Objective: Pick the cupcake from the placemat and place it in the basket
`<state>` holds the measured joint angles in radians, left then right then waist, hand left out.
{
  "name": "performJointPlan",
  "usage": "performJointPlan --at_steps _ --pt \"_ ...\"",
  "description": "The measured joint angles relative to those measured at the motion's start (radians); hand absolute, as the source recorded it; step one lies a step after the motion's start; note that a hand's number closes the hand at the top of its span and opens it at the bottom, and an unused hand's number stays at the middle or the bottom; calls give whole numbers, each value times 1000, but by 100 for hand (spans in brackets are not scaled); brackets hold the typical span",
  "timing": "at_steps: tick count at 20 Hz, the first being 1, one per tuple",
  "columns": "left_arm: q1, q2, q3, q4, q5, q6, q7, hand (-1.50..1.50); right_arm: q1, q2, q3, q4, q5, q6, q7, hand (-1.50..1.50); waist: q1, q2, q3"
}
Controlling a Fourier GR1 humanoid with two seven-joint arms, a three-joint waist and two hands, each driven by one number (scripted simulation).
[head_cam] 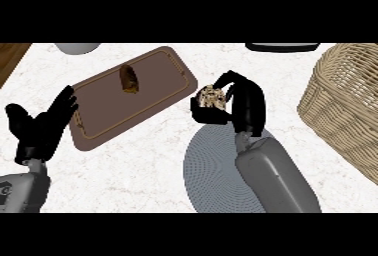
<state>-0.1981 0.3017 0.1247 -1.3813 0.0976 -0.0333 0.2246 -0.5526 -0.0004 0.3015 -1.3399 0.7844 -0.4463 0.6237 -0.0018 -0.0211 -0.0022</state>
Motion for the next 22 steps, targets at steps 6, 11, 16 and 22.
performJointPlan --at_steps 6,11,16,22 --pt "-16 1 2 3 -1 3 13 0 -157 -2 100 -97 229 -32 398 150 -1 0 -2" --pt "8 -6 1 -3 -3 -2 -4 0 -292 -5 84 -132 375 76 532 150 1 7 -1" --pt "-3 -2 6 -6 -2 -4 -1 0 -422 -8 -12 -125 445 159 574 150 0 11 0" --pt "0 -12 0 -15 -9 -1 0 0 -501 -35 -148 -96 520 234 556 150 -1 15 1"
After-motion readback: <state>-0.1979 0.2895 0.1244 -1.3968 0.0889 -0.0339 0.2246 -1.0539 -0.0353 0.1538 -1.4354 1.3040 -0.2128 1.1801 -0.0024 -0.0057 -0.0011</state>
